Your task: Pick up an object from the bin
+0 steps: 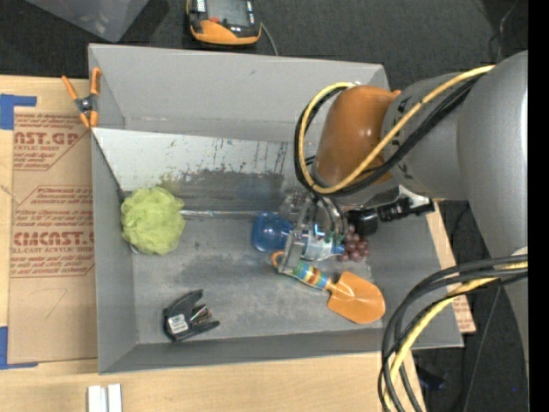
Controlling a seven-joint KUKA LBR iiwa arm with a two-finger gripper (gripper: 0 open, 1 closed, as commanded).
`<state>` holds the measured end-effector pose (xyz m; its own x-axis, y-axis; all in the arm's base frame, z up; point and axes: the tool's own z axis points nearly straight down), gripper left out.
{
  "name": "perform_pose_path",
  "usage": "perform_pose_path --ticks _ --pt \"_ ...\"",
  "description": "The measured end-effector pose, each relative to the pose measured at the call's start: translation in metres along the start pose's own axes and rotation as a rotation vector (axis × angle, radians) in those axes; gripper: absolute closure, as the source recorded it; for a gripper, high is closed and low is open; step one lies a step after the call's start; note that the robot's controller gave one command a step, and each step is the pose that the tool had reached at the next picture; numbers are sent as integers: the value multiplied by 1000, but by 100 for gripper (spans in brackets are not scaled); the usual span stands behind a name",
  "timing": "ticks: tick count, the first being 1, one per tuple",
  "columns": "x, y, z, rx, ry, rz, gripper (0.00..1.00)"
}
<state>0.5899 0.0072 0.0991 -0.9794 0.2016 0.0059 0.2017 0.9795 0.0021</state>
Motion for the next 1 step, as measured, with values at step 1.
perform_pose_path --ticks 1 --pt "-8 -23 29 -8 -20 82 0"
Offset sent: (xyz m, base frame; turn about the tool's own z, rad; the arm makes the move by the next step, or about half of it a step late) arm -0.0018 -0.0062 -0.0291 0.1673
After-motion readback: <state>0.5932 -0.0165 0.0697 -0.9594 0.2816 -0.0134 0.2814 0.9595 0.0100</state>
